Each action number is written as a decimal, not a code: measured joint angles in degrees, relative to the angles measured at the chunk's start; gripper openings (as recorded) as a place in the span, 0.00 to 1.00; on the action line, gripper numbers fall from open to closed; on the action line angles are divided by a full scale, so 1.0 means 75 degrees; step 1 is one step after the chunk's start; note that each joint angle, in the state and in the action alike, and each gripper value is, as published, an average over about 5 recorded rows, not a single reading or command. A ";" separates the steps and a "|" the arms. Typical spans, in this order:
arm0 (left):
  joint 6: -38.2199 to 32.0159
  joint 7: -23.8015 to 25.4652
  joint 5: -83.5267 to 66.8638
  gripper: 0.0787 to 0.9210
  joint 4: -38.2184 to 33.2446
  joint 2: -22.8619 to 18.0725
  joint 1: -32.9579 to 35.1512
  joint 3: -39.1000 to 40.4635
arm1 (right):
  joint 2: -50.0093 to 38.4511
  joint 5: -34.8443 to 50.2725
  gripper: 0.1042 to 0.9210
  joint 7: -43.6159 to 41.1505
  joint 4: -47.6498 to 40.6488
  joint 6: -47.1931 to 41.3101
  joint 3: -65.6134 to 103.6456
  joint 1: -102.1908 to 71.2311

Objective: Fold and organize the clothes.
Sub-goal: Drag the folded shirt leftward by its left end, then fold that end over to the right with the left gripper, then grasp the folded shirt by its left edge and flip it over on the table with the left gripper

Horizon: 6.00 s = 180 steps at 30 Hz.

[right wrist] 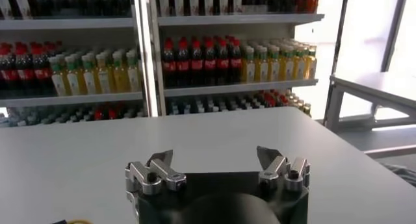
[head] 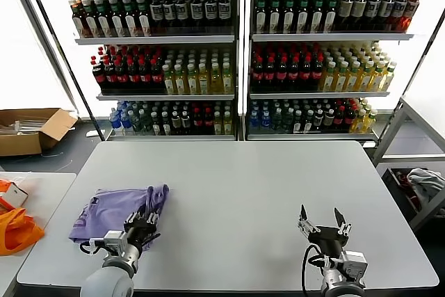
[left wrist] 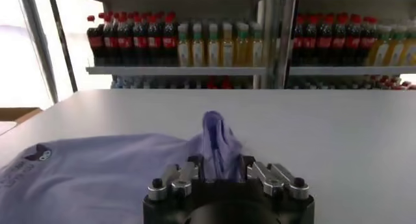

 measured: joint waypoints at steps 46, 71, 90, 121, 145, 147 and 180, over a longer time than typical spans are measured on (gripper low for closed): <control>-0.0784 0.0382 0.0534 0.88 0.0781 0.1050 0.0171 -0.2486 | -0.0250 0.0126 0.88 -0.0021 0.0005 0.0105 -0.0205 0.0213; 0.0019 0.1084 -0.2608 0.88 0.1894 0.1565 -0.0188 -0.2835 | -0.0262 0.0047 0.88 -0.0025 0.0049 0.0153 -0.0146 0.0013; 0.0123 0.1395 -0.3080 0.82 0.2300 0.1614 -0.0342 -0.2719 | -0.0231 -0.0006 0.88 -0.0033 0.0024 0.0162 -0.0207 -0.0022; -0.0222 0.1421 -0.2942 0.05 0.2195 0.1663 -0.0113 -0.2936 | -0.0280 0.0013 0.88 -0.0035 -0.0130 0.0158 -0.0200 0.0156; -0.0498 0.1130 -0.2390 0.05 0.0681 0.2907 0.0385 -0.5029 | -0.0271 0.0164 0.88 -0.0031 -0.0503 0.0161 -0.0404 0.0516; -0.0570 0.1197 -0.2119 0.05 0.0495 0.2804 0.0449 -0.4791 | -0.0260 0.0156 0.88 -0.0031 -0.0504 0.0163 -0.0386 0.0500; -0.0816 0.1392 -0.1464 0.38 -0.0817 0.1237 -0.0321 0.0082 | 0.0098 -0.0204 0.88 -0.0046 -0.0751 0.0228 -0.0529 0.0196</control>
